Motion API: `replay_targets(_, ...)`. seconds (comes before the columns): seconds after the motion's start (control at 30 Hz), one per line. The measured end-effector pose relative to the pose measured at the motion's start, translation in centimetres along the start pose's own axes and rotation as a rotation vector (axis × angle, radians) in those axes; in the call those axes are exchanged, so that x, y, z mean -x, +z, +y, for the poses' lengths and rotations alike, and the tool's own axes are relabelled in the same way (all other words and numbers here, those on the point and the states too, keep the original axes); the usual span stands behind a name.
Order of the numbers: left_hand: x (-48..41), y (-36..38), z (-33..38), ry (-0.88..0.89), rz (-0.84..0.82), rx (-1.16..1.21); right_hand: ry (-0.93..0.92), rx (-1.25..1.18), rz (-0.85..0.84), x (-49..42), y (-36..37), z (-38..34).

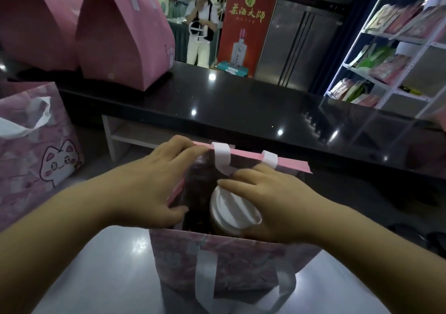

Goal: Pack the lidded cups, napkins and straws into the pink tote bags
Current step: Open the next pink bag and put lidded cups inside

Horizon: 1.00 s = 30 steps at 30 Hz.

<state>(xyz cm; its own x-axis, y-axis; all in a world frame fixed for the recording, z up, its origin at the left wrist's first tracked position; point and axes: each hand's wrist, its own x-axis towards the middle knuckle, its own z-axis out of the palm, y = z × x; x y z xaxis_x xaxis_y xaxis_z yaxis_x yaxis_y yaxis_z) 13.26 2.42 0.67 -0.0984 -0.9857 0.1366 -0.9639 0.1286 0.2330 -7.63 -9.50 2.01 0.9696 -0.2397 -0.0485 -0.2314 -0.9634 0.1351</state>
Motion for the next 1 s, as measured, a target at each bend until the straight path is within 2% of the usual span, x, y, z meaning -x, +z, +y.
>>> replay_targets(0.2,0.4,0.4,-0.5,0.021,0.006,0.012,-0.021,-0.05,-0.038,-2.8,1.5,-0.5)
replay_targets(0.4,0.6,0.5,-0.5,0.028,0.014,0.029,-0.062,0.015,-0.076,-4.7,2.9,-0.4)
replay_targets(0.67,0.6,0.6,-0.6,0.016,0.02,0.104,-0.104,0.001,-0.06,-6.0,3.5,-1.4)
replay_targets(0.87,0.5,0.6,-0.9,0.019,0.057,0.089,-0.072,-0.046,-0.198,-6.5,4.2,-1.3)
replay_targets(1.0,0.4,0.6,-1.1,-0.011,0.083,0.079,-0.066,-0.088,-0.223,-6.8,3.9,-1.3)
